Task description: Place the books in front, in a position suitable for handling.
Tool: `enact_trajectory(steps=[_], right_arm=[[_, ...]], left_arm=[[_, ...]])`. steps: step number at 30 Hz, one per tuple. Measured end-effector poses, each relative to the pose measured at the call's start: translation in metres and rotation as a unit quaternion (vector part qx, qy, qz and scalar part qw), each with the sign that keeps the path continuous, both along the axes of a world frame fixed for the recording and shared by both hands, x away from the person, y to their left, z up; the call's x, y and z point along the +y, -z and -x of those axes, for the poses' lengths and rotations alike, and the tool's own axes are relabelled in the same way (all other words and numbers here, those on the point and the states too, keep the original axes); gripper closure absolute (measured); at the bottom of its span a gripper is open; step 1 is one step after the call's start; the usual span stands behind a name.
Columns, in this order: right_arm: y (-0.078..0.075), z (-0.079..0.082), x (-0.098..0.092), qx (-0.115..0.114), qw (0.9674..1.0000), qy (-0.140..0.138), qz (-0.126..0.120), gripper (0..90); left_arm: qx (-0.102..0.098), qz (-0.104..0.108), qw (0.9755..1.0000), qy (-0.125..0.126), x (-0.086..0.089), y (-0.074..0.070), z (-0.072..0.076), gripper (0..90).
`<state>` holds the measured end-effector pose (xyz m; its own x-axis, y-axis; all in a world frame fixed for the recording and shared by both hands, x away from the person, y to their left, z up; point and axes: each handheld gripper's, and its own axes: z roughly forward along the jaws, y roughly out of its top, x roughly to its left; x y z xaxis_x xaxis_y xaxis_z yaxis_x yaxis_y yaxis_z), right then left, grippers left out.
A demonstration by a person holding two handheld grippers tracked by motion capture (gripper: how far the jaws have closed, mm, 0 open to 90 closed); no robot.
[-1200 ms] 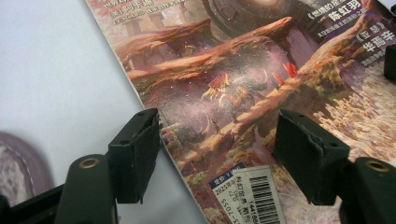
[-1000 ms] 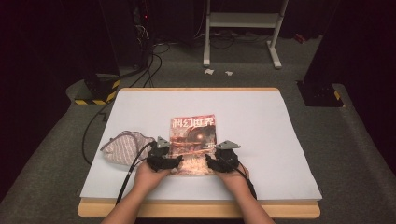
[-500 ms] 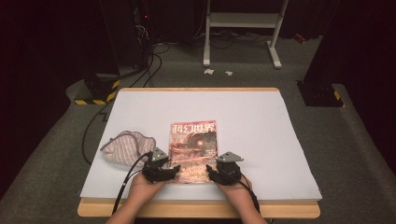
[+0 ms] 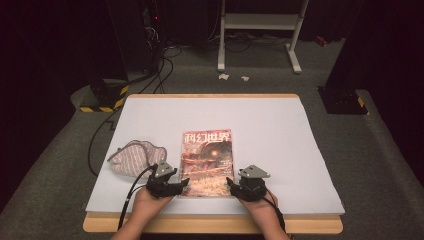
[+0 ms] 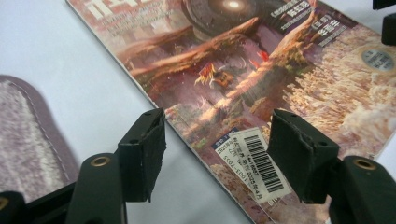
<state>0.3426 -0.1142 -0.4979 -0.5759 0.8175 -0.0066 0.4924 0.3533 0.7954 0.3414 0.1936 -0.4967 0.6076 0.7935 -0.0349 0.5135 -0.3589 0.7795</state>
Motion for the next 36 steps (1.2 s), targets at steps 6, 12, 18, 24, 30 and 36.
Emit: enact_trajectory(steps=[6, 12, 18, 24, 30, 36], right_arm=[[-0.001, -0.005, -0.011, -0.004, 0.9997, 0.021, -0.004, 39.5], [-0.002, -0.007, -0.016, -0.008, 0.9998, 0.017, -0.005, 38.8], [-0.003, -0.005, -0.019, -0.04, 0.9991, 0.016, 0.003, 36.4], [-0.002, -0.007, -0.021, -0.034, 0.9993, 0.012, -0.001, 32.5], [-0.001, -0.008, -0.023, -0.028, 0.9995, 0.016, -0.006, 28.8], [-0.002, -0.009, -0.023, -0.042, 0.9988, 0.025, -0.001, 28.4]], left_arm=[[0.004, 0.008, 1.0, 0.001, 0.007, -0.002, -0.003, 37.8], [-0.012, 0.013, 0.9998, 0.002, 0.015, -0.006, -0.002, 37.5], [-0.031, 0.025, 0.9992, -0.007, 0.027, -0.012, -0.001, 35.6], [-0.032, 0.032, 0.9989, -0.012, 0.039, -0.02, -0.003, 33.9], [-0.035, 0.026, 0.9989, -0.015, 0.049, -0.024, -0.004, 31.5], [-0.039, 0.034, 0.9981, -0.034, 0.064, -0.028, -0.006, 31.5]])
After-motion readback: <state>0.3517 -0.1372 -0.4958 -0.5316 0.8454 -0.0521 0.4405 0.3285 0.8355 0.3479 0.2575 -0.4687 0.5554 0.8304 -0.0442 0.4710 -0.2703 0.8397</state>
